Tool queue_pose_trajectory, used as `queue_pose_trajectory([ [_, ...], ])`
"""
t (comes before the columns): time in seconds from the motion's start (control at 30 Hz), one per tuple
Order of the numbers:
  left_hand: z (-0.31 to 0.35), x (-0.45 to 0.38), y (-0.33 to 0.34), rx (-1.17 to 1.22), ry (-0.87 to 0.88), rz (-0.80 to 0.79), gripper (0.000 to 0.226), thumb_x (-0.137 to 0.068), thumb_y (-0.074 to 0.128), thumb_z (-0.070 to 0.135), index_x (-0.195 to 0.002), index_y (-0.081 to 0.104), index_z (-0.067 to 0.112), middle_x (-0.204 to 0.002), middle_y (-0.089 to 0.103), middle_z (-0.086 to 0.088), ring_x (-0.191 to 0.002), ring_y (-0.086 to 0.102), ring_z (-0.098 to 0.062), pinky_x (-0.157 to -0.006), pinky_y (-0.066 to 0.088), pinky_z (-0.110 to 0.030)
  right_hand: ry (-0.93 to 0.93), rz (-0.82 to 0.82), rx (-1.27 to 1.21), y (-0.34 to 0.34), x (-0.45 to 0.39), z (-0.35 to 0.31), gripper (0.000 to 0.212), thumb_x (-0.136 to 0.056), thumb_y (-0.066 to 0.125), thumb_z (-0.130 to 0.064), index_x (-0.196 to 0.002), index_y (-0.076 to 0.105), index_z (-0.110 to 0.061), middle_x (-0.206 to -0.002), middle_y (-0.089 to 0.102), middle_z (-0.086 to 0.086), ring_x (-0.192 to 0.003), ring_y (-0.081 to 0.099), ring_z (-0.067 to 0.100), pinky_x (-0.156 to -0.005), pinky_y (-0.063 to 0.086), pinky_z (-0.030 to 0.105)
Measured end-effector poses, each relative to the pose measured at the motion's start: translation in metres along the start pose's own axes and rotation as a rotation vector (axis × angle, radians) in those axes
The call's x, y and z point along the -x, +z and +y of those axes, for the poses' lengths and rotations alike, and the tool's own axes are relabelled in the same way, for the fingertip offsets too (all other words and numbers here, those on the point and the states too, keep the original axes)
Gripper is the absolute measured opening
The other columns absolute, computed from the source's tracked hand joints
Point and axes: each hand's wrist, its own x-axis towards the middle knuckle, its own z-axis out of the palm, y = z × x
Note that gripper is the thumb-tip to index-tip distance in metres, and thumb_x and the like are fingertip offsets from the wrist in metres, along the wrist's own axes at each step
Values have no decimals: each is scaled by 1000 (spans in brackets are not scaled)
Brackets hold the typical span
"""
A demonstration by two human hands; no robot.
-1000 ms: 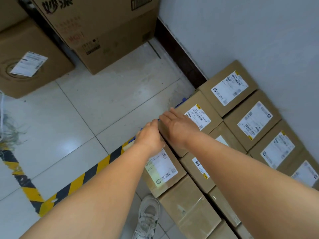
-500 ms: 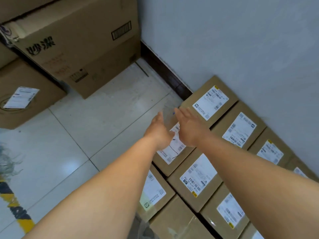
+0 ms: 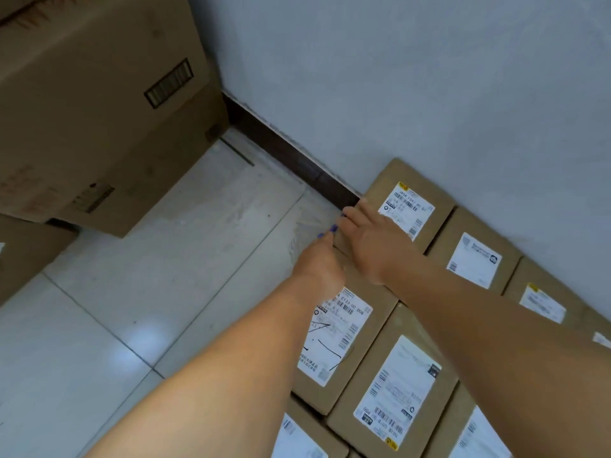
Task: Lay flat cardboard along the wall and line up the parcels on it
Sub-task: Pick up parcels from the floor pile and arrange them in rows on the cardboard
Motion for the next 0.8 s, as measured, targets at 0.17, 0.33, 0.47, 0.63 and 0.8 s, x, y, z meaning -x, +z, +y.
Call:
queue_pose_trajectory([
  [0.17, 1, 1, 3, -21, -3, 11, 45, -92, 42, 9, -137, 44, 16, -126, 57, -11, -114, 55, -29, -97, 45, -37, 30, -6, -35, 6, 4, -1, 69, -95, 53, -22, -153, 15, -19, -160, 7, -4, -148, -8, 22, -114, 20, 36],
  [0.33, 0, -4, 5, -29, -46, -21, 36, -98, 38, 12, -133, 45, 13, -128, 55, -11, -107, 54, -24, -85, 43, -28, 54, -72, -60, -1, 11, -4, 69, -97, 47, -20, -155, 8, -16, -162, -2, -3, -148, -12, 23, -118, 15, 40],
  [0.47, 3, 10, 9, -130, -7, -40, 72, -96, 45, 19, -154, 1, 17, -160, 13, -3, -143, 23, -21, -114, 27, -38, 132, -29, -306, -4, 32, -12, 89, -90, 56, -13, -154, -6, -17, -160, -16, -4, -148, -13, 21, -118, 12, 41],
  [0.63, 1, 62, 16, -80, 48, 109, 80, -98, 48, 28, -152, -11, 18, -161, -5, 3, -148, 0, -17, -119, 10, -40, 282, 182, -831, 3, 87, -27, 85, -92, 54, -15, -154, -4, -19, -161, -10, -4, -148, -8, 13, -120, 5, 30],
  [0.8, -19, 127, 43, 52, 0, 271, 81, -95, 53, 30, -153, -2, 21, -161, 4, 1, -147, 10, -19, -118, 15, -38, 393, 310, -1128, 33, 163, -60, 70, -97, 44, -23, -154, 4, -26, -162, 3, -9, -147, 10, 12, -113, 18, 28],
])
